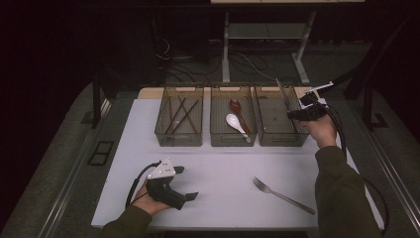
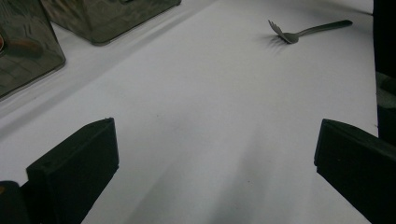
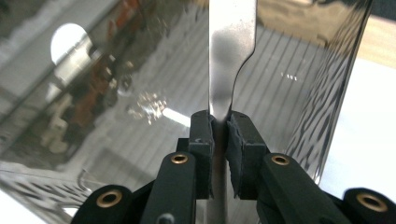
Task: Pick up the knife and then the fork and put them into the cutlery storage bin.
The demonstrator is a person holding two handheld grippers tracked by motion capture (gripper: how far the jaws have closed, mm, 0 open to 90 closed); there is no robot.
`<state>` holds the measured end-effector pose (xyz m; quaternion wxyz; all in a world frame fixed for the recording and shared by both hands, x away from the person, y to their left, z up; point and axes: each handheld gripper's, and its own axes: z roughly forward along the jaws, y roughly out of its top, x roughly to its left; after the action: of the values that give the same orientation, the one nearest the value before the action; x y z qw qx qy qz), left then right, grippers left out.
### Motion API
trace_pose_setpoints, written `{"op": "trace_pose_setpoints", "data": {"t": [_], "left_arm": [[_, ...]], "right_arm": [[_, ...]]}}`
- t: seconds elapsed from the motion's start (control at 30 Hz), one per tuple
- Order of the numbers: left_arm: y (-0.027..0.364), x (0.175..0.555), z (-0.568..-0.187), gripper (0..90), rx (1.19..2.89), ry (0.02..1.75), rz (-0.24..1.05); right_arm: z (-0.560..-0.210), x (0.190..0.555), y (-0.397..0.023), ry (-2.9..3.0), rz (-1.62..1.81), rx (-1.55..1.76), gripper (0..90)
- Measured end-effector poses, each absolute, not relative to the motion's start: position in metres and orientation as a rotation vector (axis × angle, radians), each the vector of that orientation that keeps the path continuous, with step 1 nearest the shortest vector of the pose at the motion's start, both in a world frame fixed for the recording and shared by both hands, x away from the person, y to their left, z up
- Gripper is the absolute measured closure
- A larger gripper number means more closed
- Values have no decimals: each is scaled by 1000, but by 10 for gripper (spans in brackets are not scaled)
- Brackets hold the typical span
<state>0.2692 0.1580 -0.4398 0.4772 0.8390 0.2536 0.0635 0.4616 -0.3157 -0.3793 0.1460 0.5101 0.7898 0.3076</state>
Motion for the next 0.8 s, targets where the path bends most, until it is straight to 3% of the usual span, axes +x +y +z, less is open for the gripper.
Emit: {"op": "trace_pose_setpoints", "data": {"t": [0.33, 0.5, 0.8], "left_arm": [[158, 268, -440, 0, 2047, 617, 158], [157, 268, -440, 0, 2051, 618, 156], [157, 268, -440, 0, 2052, 621, 161]], "right_arm": [[-390, 467, -314, 2323, 817, 1534, 785], [-385, 463, -315, 2285, 907, 1512, 607], [-367, 435, -320, 2251, 1132, 1409, 441]]}}
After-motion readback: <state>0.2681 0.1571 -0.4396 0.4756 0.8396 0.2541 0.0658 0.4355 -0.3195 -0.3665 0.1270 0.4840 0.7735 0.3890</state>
